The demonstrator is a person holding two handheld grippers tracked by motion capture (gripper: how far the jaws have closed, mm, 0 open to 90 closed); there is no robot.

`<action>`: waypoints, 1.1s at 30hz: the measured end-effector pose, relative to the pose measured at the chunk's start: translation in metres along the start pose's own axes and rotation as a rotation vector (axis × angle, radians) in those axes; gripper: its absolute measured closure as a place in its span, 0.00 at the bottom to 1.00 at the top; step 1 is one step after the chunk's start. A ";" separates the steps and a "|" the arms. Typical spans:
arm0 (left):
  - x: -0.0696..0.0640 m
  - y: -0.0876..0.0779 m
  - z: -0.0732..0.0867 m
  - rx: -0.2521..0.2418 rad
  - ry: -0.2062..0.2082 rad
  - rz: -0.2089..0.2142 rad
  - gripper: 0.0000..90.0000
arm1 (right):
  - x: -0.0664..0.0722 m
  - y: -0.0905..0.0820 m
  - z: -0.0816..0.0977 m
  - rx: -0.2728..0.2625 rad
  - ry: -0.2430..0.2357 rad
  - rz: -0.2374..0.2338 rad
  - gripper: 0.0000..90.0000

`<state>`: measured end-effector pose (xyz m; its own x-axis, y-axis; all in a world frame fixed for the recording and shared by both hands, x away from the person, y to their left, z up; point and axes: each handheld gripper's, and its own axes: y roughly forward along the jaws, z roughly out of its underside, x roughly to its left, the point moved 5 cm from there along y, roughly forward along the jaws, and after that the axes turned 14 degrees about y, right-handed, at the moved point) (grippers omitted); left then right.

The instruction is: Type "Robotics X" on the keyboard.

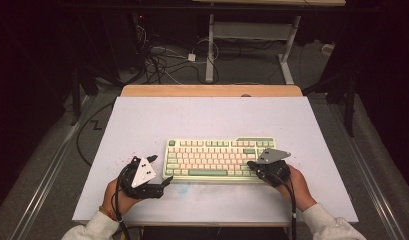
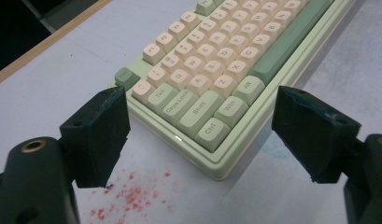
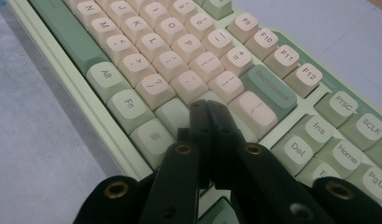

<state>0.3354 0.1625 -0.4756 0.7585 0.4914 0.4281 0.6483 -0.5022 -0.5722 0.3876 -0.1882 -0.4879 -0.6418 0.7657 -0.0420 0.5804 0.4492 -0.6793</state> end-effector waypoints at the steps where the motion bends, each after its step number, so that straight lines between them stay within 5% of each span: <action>1: 0.000 -0.002 0.001 -0.001 -0.005 -0.001 0.20 | 0.000 0.000 0.000 0.000 0.001 0.000 1.00; 5: 0.003 -0.006 0.004 0.007 -0.025 -0.009 0.21 | 0.000 0.000 0.001 -0.006 0.008 0.002 1.00; 9: 0.006 -0.008 0.004 0.017 -0.042 0.011 0.34 | 0.001 0.000 0.001 -0.009 0.009 0.007 1.00; 14: 0.008 -0.007 0.003 0.022 -0.033 0.054 0.71 | 0.001 0.000 0.002 -0.012 0.008 0.012 1.00; 18: 0.008 -0.002 0.000 0.035 -0.042 0.084 0.90 | 0.002 0.000 0.002 -0.013 0.008 0.014 1.00; 21: 0.008 0.002 -0.003 0.042 -0.036 0.105 0.97 | 0.002 0.000 0.002 -0.014 0.006 0.017 1.00; 33: 0.007 0.035 -0.025 0.067 -0.015 0.185 0.97 | 0.002 0.000 0.003 -0.018 0.003 0.023 1.00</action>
<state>0.3649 0.1300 -0.4753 0.8631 0.4055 0.3010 0.4914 -0.5369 -0.6858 0.3847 -0.1878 -0.4899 -0.6268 0.7772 -0.0553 0.6037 0.4396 -0.6650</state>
